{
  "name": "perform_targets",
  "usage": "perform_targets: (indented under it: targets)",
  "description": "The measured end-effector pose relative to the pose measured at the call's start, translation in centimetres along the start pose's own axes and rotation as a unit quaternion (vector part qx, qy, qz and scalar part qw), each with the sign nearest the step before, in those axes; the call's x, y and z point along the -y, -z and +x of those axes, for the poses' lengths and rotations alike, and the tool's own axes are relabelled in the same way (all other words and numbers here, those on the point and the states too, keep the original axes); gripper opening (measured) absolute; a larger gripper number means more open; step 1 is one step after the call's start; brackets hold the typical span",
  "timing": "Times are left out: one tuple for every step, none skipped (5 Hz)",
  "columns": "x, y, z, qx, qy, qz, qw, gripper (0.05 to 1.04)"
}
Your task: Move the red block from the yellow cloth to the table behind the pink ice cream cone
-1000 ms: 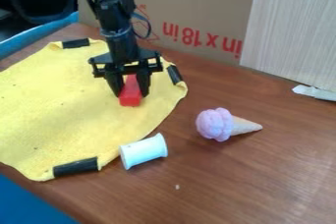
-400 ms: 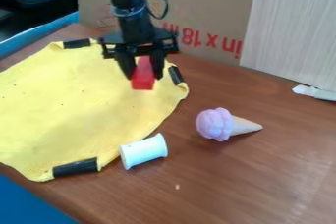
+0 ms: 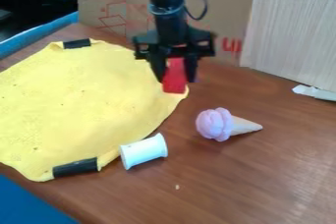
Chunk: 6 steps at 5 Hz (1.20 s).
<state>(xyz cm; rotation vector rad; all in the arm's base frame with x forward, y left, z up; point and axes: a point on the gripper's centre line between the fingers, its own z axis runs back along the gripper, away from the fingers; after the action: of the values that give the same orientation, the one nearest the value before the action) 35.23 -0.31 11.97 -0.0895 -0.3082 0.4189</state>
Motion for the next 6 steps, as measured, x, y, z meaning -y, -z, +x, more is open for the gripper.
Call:
perform_targets:
  targets:
    - [1.6, 1.1, 0.6, -0.006, -0.001, 0.004, 1.0000, 0.563]
    - [2.4, 2.4, 0.8, -0.004, 0.001, 0.010, 0.9999, 0.563]
    - [2.6, 3.2, 1.4, 0.024, -0.013, 0.006, 0.9996, 0.563]
    - [3.3, 4.9, 0.9, 0.017, -0.018, 0.006, 0.9997, 0.563]
    - [4.5, 5.7, 0.3, 0.008, -0.014, 0.007, 0.9998, 0.563]
    - [5.1, 6.3, 0.7, 0.005, -0.017, 0.009, 0.9998, 0.625]
